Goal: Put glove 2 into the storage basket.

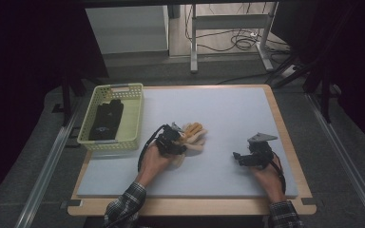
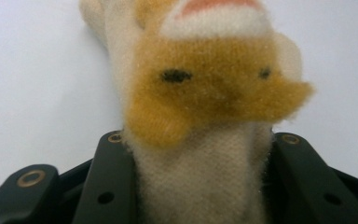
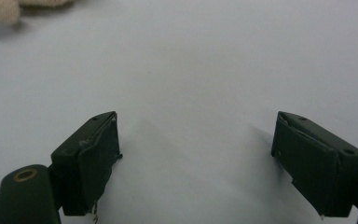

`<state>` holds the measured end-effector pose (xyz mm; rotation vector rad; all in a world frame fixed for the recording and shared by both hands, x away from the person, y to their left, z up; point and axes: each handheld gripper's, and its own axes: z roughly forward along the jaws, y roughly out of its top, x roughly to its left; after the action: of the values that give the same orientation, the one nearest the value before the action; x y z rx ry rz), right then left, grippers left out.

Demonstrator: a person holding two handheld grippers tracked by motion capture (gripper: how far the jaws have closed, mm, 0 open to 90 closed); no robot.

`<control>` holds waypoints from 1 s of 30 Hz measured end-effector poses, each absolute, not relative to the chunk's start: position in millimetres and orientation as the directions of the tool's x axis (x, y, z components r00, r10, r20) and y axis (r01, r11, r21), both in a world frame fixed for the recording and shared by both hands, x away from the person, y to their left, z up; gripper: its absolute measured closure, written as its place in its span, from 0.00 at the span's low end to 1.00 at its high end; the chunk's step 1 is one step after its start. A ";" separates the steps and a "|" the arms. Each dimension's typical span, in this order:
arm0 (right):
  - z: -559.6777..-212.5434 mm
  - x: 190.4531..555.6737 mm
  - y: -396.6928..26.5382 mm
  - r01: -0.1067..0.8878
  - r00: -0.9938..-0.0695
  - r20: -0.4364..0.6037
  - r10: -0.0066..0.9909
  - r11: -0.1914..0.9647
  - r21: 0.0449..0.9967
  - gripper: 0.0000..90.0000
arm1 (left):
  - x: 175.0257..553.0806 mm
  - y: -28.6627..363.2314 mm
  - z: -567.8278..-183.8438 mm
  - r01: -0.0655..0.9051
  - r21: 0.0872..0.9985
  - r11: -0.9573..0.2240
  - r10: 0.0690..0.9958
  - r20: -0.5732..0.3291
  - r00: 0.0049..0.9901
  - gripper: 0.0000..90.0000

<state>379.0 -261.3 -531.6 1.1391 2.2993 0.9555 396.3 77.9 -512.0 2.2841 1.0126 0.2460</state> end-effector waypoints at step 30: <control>-531.7 378.6 -261.2 0.532 -0.586 -0.056 0.808 0.436 0.726 0.16 | 424.9 147.3 -427.9 0.663 0.657 -0.359 0.860 -0.043 0.508 0.65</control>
<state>378.6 -261.2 -531.7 1.1369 2.2966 0.9518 424.9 147.3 -427.9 2.1325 1.2398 0.4131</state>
